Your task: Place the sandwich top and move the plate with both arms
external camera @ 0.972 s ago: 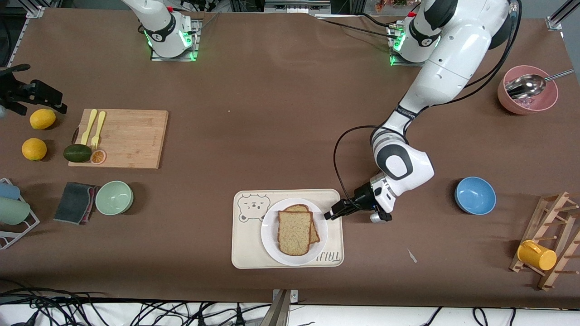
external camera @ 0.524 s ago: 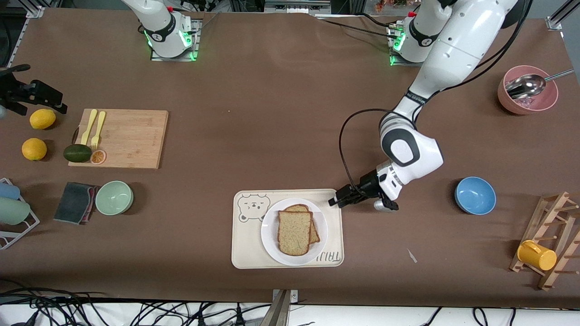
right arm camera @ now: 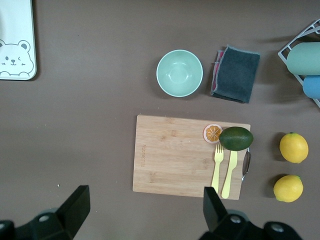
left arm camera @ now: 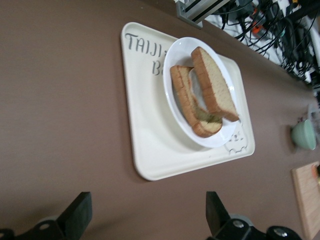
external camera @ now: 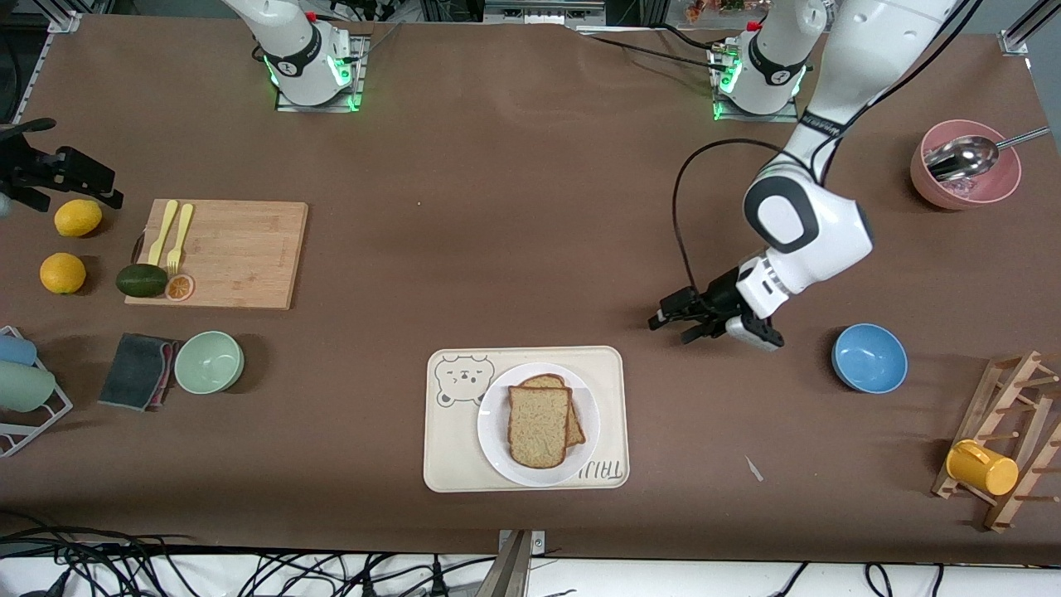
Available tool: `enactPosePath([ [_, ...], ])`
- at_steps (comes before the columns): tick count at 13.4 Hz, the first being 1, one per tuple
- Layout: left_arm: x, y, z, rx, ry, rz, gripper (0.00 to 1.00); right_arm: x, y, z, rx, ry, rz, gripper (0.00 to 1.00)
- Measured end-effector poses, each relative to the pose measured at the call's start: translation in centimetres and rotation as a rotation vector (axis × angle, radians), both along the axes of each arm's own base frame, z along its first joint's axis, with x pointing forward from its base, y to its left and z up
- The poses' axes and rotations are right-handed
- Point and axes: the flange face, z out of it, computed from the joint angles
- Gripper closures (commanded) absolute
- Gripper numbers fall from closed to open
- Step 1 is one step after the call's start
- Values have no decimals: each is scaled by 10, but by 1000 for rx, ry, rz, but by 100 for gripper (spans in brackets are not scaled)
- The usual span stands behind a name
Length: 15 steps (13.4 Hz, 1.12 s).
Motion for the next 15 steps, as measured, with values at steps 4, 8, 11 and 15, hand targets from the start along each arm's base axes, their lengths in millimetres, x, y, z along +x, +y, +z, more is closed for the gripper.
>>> enactPosePath([
  [4, -16, 50, 18, 119, -21, -77, 0, 0, 0, 0, 0, 0, 0, 0],
  [8, 5, 115, 62, 253, 88, -152, 0, 0, 1, 0, 0, 0, 1, 0],
  [11, 26, 111, 115, 392, 204, -122, 0, 0, 3, 0, -3, 0, 6, 0],
  [15, 19, 108, 181, 436, 280, -38, 0, 0, 4, 1, -14, -1, 12, 0],
])
